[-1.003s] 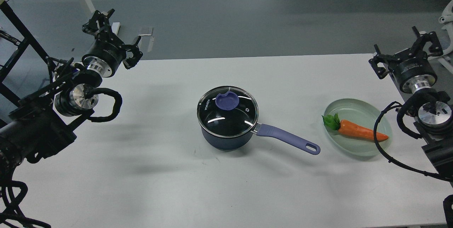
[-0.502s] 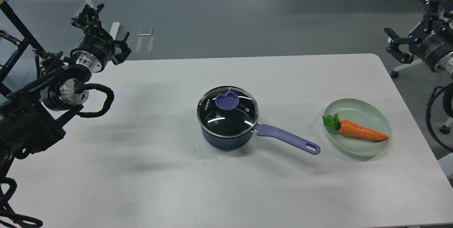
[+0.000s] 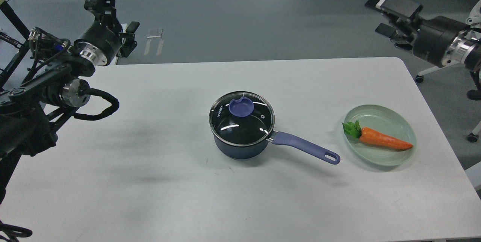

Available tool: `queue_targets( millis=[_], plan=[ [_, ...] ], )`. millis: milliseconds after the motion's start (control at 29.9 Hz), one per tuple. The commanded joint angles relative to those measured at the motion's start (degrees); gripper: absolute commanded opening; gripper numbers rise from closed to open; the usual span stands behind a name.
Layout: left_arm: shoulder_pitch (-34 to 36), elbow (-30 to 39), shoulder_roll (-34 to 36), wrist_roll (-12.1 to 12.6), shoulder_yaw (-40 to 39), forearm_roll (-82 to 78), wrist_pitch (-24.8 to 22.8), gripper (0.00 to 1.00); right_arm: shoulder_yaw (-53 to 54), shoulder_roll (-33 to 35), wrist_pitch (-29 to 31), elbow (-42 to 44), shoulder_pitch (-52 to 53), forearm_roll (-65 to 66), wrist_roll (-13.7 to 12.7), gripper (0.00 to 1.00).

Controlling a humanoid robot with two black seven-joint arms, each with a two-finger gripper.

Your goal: Open pot lid

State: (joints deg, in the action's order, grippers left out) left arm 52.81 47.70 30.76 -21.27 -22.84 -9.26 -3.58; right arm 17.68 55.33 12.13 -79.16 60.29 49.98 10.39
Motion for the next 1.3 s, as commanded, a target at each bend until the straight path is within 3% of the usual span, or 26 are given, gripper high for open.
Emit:
queue_targets(
  millis=[0, 334, 569, 1003, 1271],
  plan=[
    [1.50, -0.68, -0.44, 0.18, 0.34, -0.33, 0.15, 0.99, -11.76, 0.57, -0.18, -5.38, 8.06, 9.50, -0.02, 0.99],
    [1.59, -0.24, -0.09, -0.17, 0.43, -0.15, -0.28, 0.99, -27.34, -2.41, -0.18, -10.05, 17.31, 25.68, 0.07, 0.98],
    [1.85, 0.02, -0.09, 0.09, 0.43, -0.24, -0.20, 0.99, -36.30, -7.16, -0.18, -11.37, 16.70, 34.92, 0.24, 0.85],
    [1.94, 0.02, -0.62, -0.17, 0.43, -0.32, -0.11, 0.99, -40.61, -13.49, 0.08, -7.94, 16.70, 36.42, 0.15, 0.73],
    [2.12, 0.02, -0.70, -0.09, 0.43, -0.76, -0.28, 0.99, -41.67, -15.51, 0.08, -7.50, 16.35, 36.77, 0.24, 0.58]
  ],
)
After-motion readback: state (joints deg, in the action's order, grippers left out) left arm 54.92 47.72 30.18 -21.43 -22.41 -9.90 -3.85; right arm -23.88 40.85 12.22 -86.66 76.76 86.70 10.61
